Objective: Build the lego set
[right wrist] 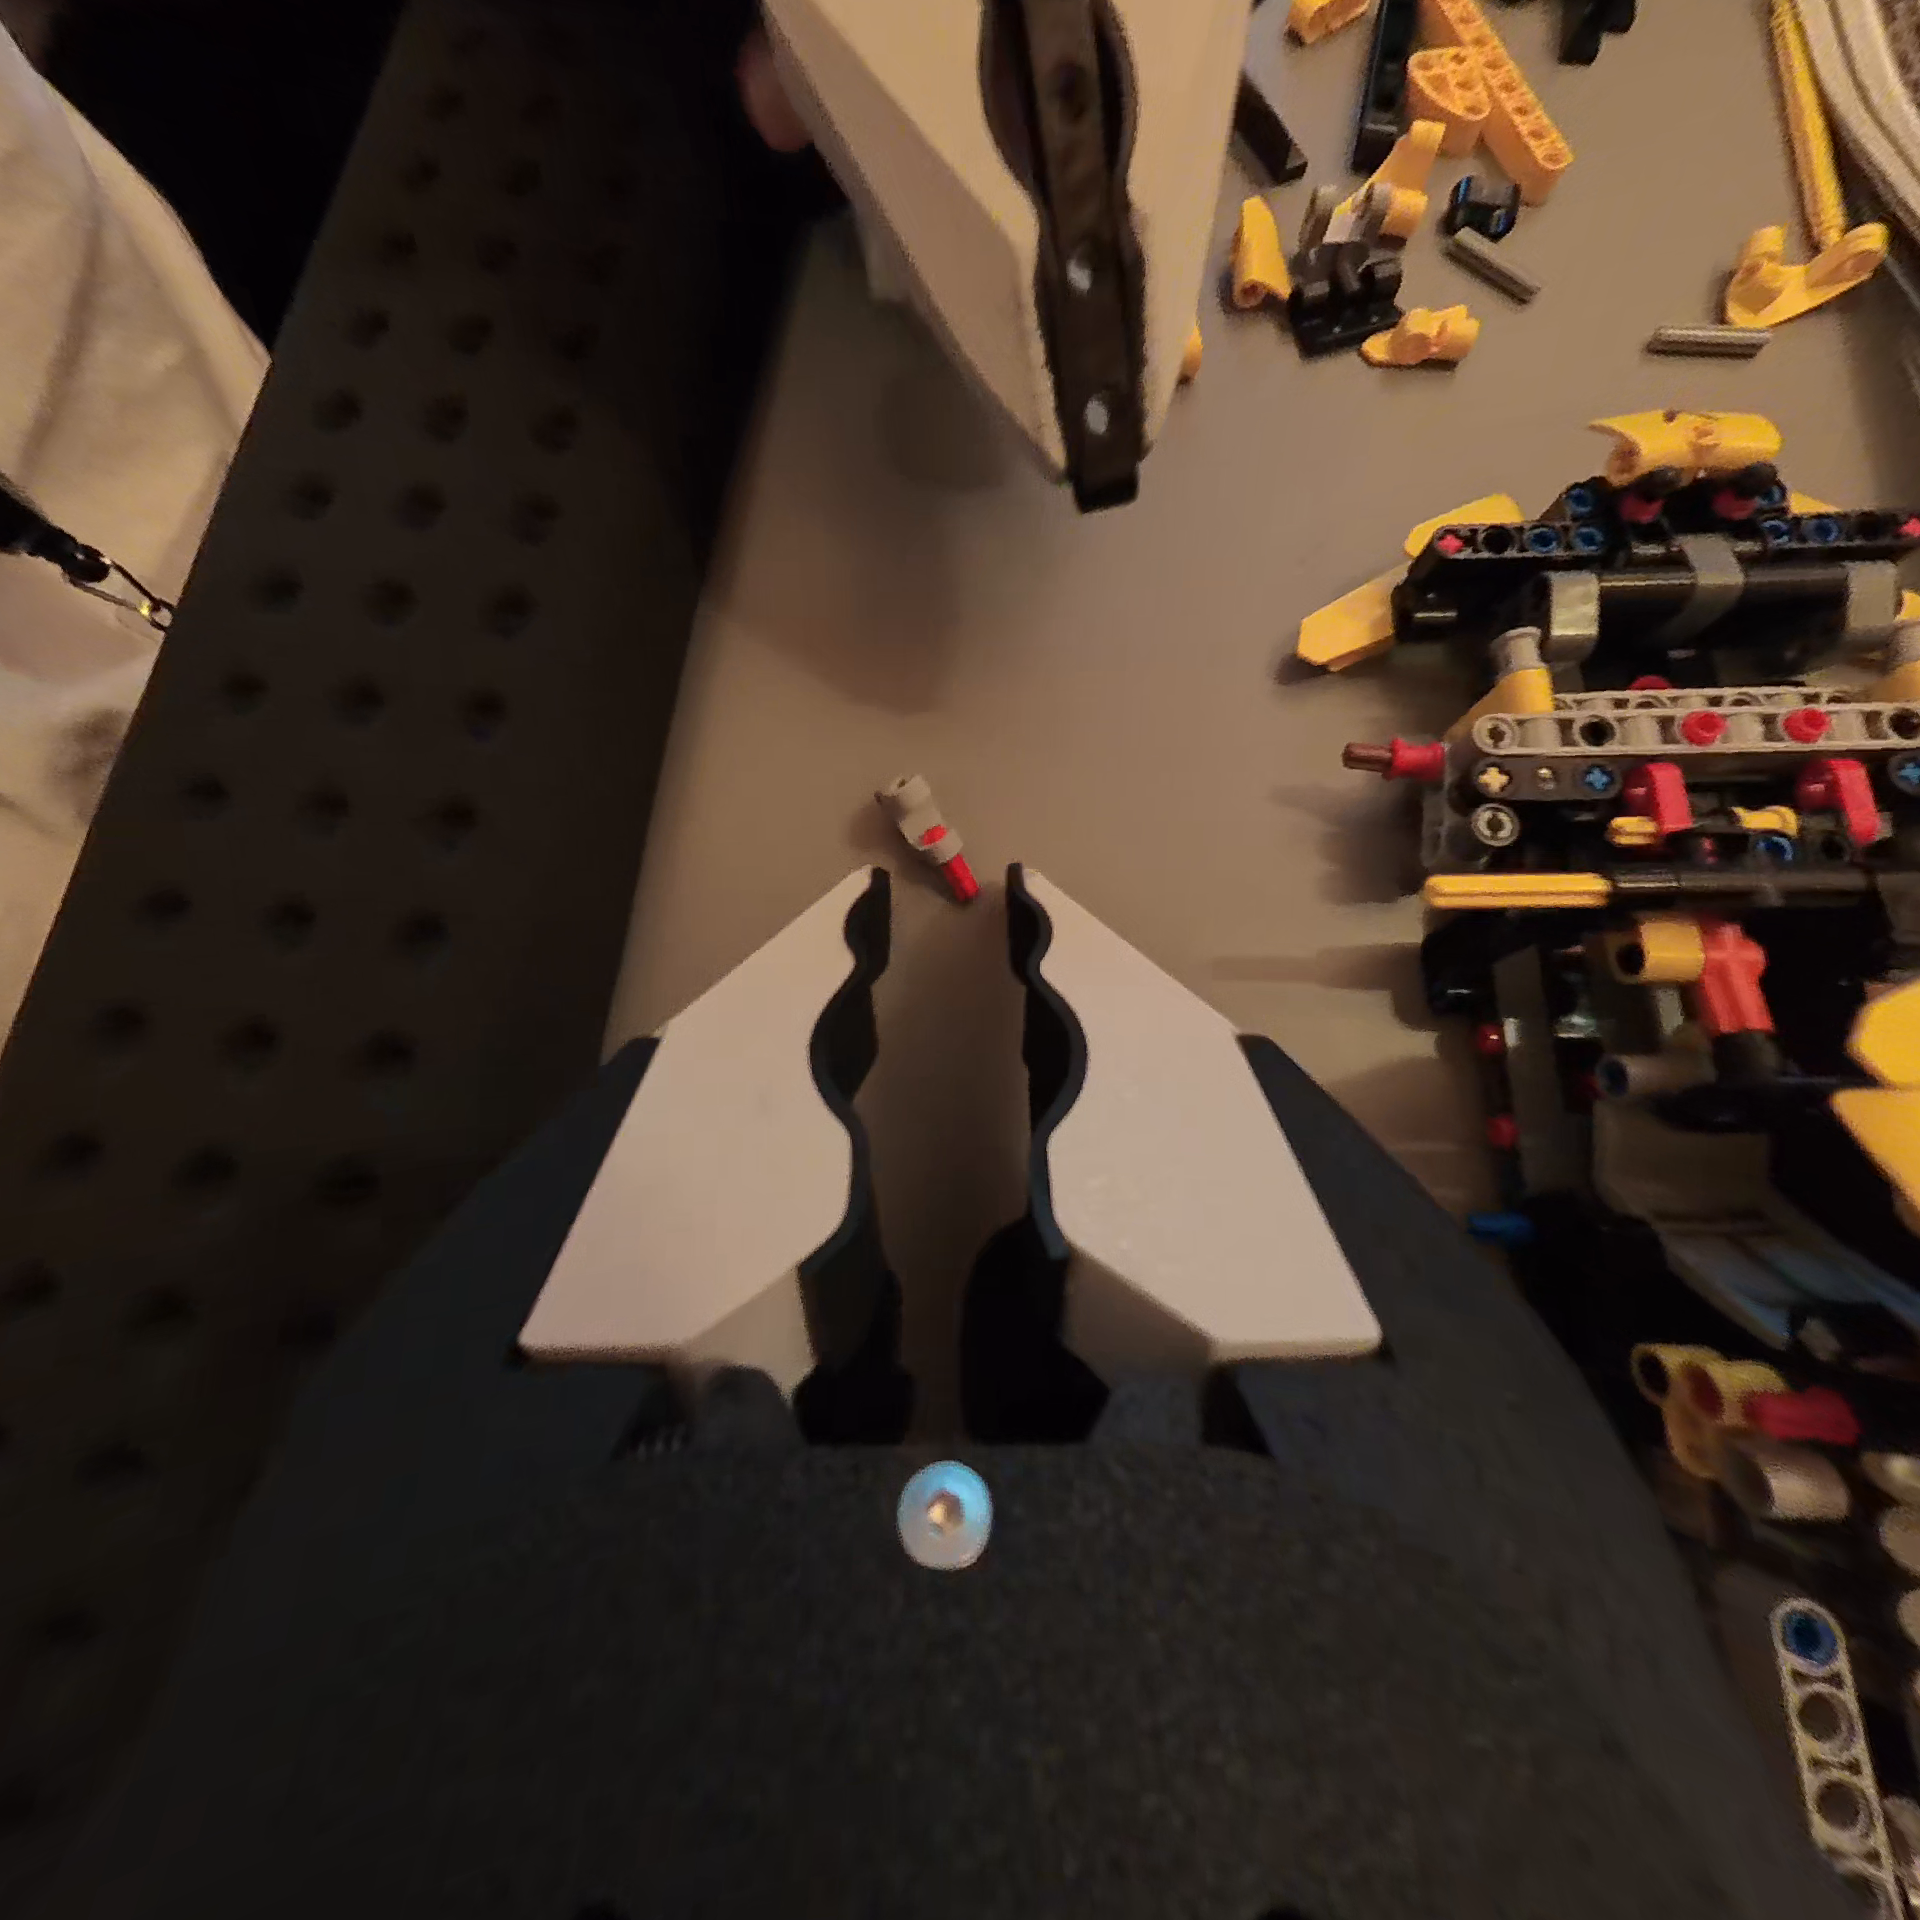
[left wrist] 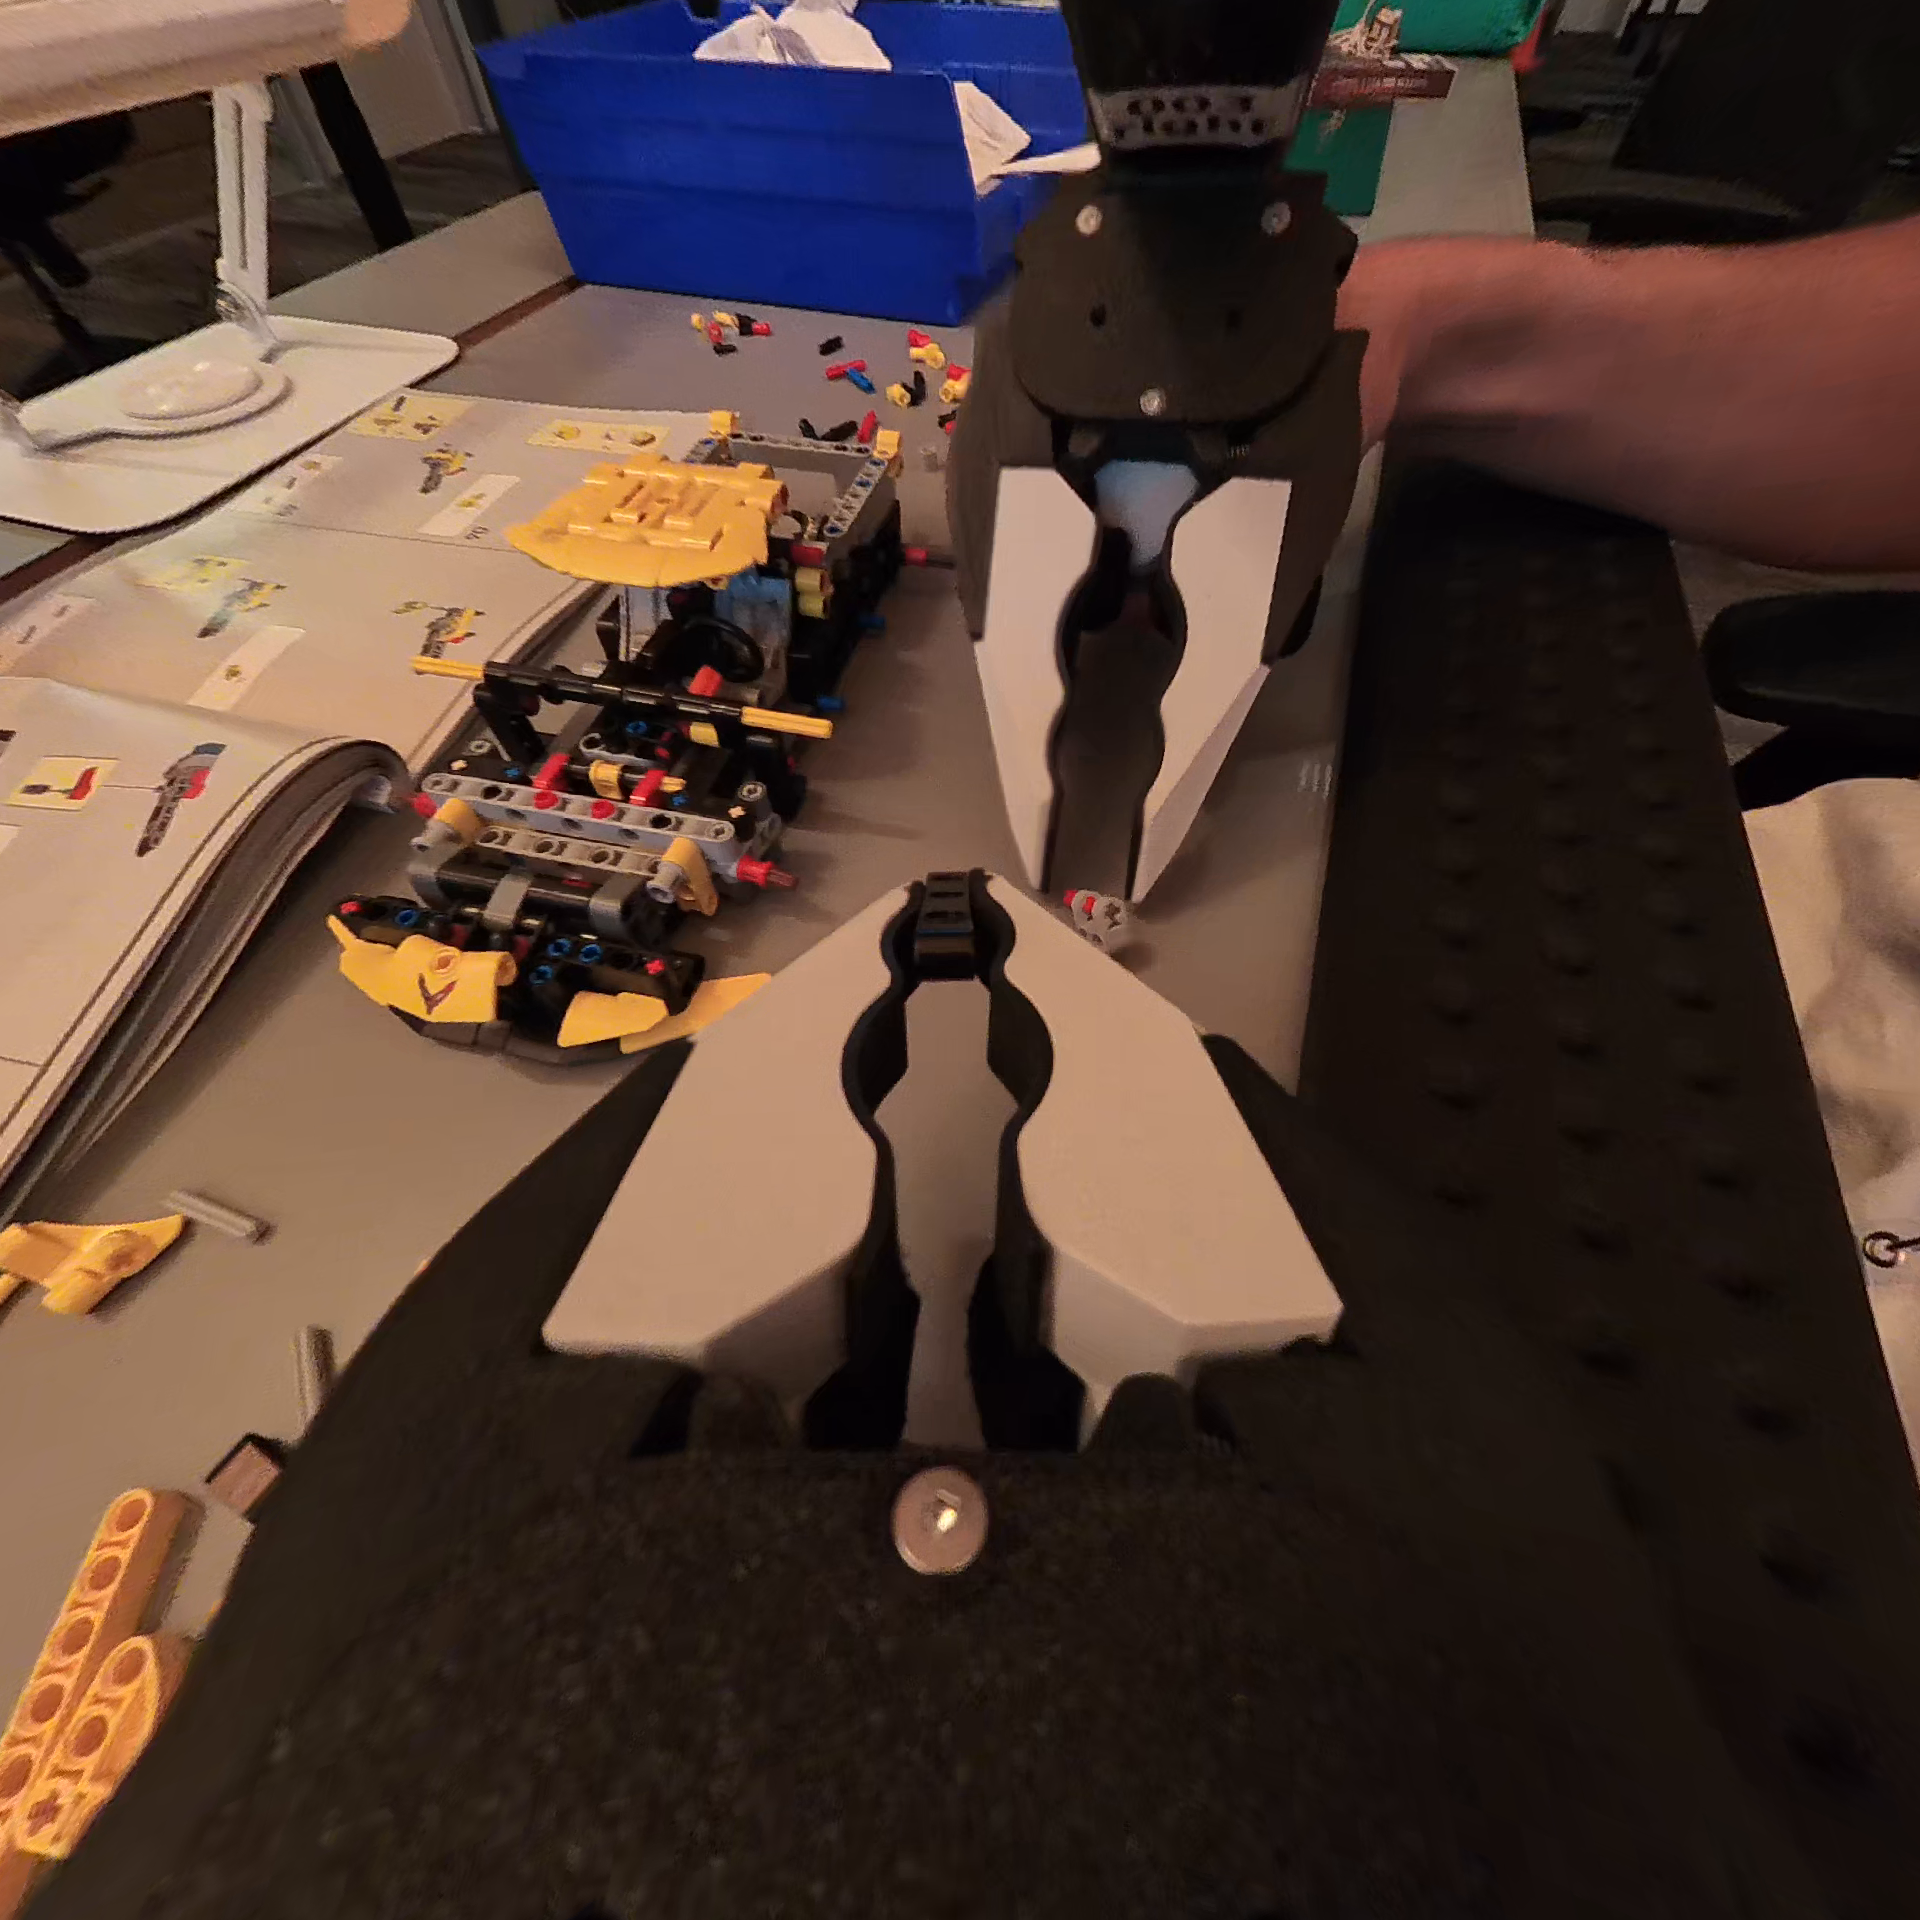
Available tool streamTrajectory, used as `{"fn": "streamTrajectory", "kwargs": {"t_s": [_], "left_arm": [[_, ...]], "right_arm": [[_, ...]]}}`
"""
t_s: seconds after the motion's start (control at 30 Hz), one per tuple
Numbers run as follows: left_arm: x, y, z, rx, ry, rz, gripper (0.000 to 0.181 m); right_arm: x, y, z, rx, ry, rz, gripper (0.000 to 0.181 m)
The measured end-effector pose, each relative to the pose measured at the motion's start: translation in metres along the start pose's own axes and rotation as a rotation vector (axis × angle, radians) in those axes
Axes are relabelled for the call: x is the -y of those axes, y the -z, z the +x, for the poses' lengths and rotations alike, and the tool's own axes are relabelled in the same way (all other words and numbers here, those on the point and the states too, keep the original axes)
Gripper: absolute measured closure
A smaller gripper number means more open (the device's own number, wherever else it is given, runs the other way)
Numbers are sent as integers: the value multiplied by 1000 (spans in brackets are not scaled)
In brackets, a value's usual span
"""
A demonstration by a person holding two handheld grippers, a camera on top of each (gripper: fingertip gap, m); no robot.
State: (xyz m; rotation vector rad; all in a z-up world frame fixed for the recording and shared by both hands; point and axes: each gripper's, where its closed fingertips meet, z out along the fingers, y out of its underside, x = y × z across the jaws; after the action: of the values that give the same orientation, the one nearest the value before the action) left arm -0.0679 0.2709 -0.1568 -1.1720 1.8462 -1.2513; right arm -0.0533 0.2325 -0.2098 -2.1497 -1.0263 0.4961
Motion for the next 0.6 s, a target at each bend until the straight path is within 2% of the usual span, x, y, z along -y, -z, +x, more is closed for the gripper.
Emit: {"fn": "streamTrajectory", "kwargs": {"t_s": [0.07,0.1,0.23,0.33,0.43,0.6], "left_arm": [[1,0,-3,19,-6,5,174],[1,0,-4,30,-12,6,174],[6,2,-13,108,-74,21,174],[10,3,-17,205,-202,18,174],[14,3,-17,265,-289,17,174],[24,7,-21,346,-349,45,174]], "right_arm": [[-3,-2,-2,7,8,-29,175],[-3,-2,0,-14,13,-31,177],[-5,4,3,-21,-58,-105,178],[-3,15,18,-69,-160,-194,178],[17,22,31,-114,-252,-161,178],[57,16,37,-128,-341,-35,179]]}}
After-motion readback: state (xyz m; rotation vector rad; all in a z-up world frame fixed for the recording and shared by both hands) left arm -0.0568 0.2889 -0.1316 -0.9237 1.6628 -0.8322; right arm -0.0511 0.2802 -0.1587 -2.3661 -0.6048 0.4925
